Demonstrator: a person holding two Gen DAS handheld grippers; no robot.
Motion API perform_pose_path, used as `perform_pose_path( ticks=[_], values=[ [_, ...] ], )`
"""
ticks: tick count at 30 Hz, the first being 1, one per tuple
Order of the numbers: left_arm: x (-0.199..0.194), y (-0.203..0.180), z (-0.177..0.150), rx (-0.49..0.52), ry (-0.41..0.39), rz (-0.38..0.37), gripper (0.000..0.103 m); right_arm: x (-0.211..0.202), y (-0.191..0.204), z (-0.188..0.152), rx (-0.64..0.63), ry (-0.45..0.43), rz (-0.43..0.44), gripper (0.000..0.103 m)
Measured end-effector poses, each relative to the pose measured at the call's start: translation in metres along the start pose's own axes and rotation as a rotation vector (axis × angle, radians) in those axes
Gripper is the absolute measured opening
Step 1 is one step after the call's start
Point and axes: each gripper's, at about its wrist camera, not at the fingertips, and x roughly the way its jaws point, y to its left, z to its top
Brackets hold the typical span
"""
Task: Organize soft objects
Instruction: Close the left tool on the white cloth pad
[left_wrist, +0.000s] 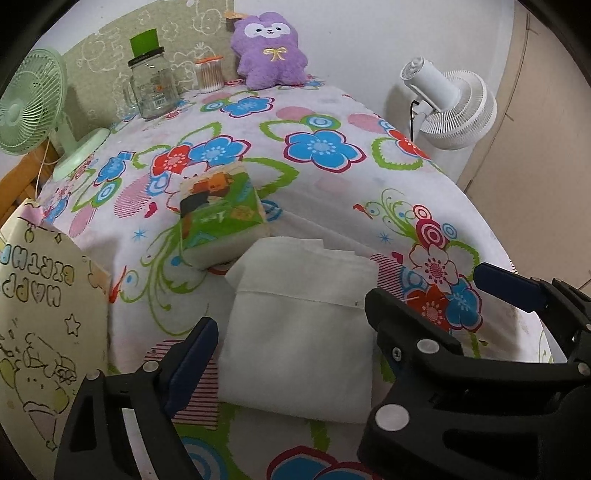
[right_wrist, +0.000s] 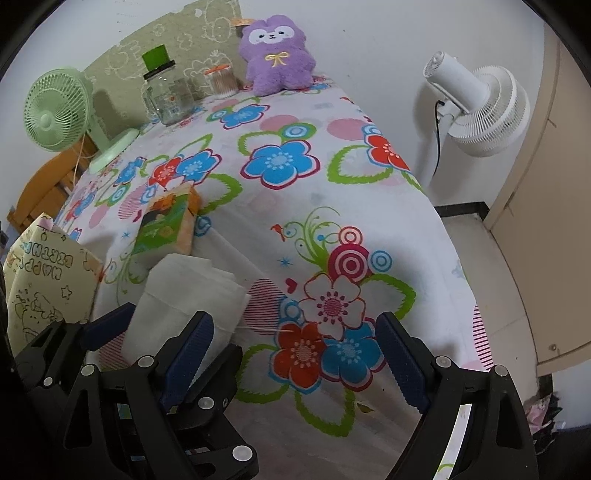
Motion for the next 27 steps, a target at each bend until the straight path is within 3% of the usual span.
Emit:
perform_pose_path(
  ticks=[6,10,16,27],
  values=[
    [0.002,-0.002,0.000,0.000,-0.005,-0.004,0.087,0.004,-0.003,0.001,0.010,0.008,0.003,0.092],
    [-0.001,-0.006,-0.001,0.016,-0.018,-0.020,0.075,0.005,-0.005,0.000,0.017,0.012,0.005,0.092],
    [-0.004,-0.009,-0.002,0.018,-0.017,-0.029,0.067,0.001,-0.005,-0.002,0.021,0.007,0.003,0.092],
    [-0.013,-0.006,-0.007,0.004,-0.025,-0.041,0.064,-0.009,0.001,-0.006,0.012,-0.007,0.005,0.092]
  ],
)
